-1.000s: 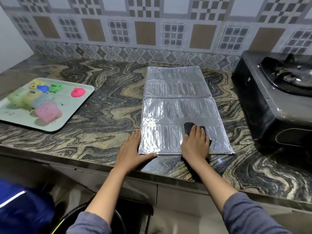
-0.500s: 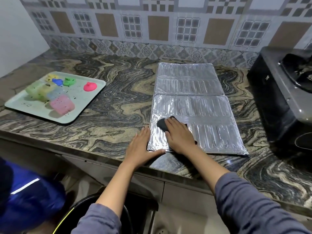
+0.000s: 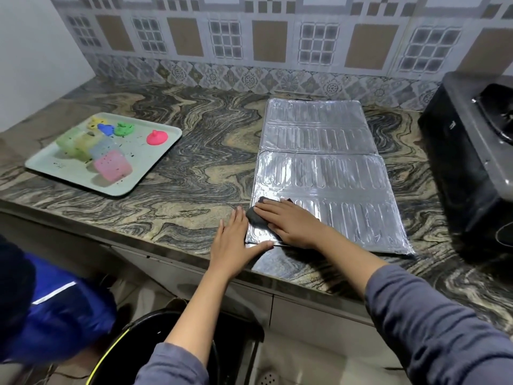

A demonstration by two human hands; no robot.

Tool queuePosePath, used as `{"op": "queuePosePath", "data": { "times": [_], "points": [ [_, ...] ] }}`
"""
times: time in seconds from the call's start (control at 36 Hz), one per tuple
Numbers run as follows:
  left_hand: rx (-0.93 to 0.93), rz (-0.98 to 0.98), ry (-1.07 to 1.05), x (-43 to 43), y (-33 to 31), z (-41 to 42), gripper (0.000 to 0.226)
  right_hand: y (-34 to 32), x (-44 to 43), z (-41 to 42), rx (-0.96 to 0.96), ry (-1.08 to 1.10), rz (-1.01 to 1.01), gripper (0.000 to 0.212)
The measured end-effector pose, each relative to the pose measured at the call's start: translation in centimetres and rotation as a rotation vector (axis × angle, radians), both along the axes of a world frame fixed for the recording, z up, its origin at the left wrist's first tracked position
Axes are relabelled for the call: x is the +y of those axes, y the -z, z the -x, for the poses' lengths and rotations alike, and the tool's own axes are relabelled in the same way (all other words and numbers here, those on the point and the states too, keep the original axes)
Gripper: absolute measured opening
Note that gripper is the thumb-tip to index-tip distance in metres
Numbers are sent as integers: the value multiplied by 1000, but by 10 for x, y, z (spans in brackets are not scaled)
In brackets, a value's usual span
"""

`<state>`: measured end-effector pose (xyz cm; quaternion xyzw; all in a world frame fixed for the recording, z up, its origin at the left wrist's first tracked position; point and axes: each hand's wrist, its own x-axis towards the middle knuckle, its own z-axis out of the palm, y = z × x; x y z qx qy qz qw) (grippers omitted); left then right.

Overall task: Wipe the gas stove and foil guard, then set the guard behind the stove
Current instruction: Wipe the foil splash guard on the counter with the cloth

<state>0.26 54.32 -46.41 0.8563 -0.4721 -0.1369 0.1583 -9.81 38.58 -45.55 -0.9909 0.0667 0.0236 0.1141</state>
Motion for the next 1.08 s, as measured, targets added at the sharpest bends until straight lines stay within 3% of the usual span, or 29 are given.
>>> {"op": "queuePosePath", "data": {
  "times": [0.47,0.83,1.08],
  "points": [
    [-12,-141,43,1,-2,-3,91,-7,-10,13,84,-199,3,54],
    [-4,-171,51,1,-3,-3,88,-9,-15,61,91,-66,11,56],
    [122,26,43,12,1,-4,73,-1,-4,71,4,90,-14,54]
  ]
}}
